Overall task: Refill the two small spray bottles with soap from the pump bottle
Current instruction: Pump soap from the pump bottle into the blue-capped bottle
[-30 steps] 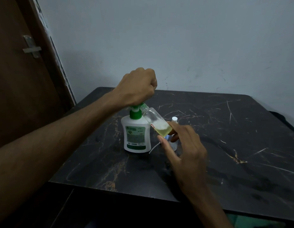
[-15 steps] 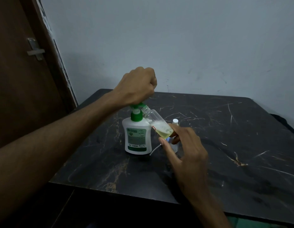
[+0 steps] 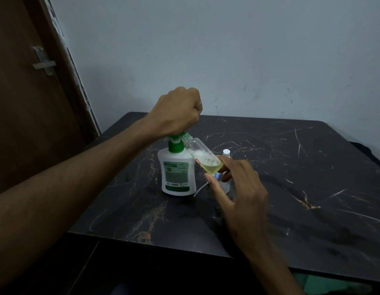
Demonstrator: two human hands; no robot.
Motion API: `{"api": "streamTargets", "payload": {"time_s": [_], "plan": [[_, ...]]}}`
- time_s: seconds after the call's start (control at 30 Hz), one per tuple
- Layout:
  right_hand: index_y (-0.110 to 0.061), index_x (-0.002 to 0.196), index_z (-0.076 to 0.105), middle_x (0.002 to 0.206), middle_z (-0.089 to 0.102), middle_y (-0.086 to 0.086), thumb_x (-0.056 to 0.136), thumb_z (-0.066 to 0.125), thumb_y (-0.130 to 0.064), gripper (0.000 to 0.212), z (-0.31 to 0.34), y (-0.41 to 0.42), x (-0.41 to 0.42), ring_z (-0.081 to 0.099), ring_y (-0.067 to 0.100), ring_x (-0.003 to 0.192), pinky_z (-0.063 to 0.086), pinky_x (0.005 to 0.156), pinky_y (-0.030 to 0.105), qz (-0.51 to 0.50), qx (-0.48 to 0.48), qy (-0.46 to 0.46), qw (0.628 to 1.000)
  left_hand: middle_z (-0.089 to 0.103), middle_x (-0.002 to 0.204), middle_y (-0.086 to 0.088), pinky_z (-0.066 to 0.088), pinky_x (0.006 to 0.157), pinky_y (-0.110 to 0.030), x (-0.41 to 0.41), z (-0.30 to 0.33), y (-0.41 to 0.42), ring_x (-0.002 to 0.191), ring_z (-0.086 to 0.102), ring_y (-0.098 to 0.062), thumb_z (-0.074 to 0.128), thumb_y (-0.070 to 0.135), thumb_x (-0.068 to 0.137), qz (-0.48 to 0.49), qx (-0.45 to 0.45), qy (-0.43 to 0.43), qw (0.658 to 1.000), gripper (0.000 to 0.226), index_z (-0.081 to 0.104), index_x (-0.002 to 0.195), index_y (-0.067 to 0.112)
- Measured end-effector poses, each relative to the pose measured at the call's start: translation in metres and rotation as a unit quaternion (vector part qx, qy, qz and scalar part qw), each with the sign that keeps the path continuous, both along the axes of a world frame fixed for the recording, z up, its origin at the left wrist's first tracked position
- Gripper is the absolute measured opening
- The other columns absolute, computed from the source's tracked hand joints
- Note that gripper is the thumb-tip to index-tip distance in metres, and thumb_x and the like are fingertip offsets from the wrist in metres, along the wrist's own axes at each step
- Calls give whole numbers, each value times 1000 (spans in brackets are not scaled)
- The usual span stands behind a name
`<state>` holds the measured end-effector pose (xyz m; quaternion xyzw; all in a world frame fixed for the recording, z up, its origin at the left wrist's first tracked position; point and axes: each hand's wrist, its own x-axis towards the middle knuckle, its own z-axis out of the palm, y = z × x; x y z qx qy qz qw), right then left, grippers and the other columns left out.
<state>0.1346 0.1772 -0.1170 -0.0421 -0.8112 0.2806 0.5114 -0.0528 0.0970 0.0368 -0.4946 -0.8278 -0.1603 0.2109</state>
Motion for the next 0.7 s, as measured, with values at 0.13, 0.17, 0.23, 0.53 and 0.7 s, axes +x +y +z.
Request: {"api": "streamTargets", "payload": {"time_s": [0.13, 0.17, 0.23, 0.53, 0.7], "plan": [[-19, 128, 66, 107, 61, -10, 98, 65, -42, 38, -2, 1, -1, 57, 7, 94, 54, 78, 38, 6, -3, -2, 1000, 27, 47, 0, 32, 53, -29, 2, 4, 1, 49, 22, -19, 38, 12, 51, 5, 0, -3, 1000, 10, 30, 48, 16], [-18, 128, 66, 107, 61, -10, 99, 65, -42, 37, -3, 2, -2, 57, 8, 93, 54, 77, 39, 6, -1, -5, 1000, 27, 47, 1, 32, 53, -29, 3, 3, 0, 49, 22, -19, 37, 12, 51, 5, -3, -5, 1000, 9, 30, 48, 16], [-18, 127, 66, 107, 61, -9, 99, 64, -43, 38, -3, 2, -2, 57, 9, 93, 54, 77, 39, 5, -2, -7, 1000, 27, 45, 4, 31, 53, -28, 4, 1, 0, 48, 24, -18, 37, 13, 52, 7, -8, -3, 1000, 9, 30, 46, 15], [-18, 127, 66, 106, 58, -13, 98, 66, -41, 37, -2, 2, -1, 57, 6, 93, 54, 78, 38, 5, 0, -4, 1000, 28, 45, 5, 31, 54, -30, 3, 1, 0, 48, 26, -18, 42, 8, 57, 10, -3, -14, 1000, 19, 29, 46, 15], [-17, 128, 66, 106, 61, -10, 98, 66, -41, 39, -1, 1, -1, 57, 6, 94, 55, 78, 39, 5, -1, 2, 1000, 27, 41, 6, 31, 54, -27, 5, 6, -1, 45, 27, -13, 44, 5, 60, 6, 8, -23, 1000, 26, 30, 43, 18]]}}
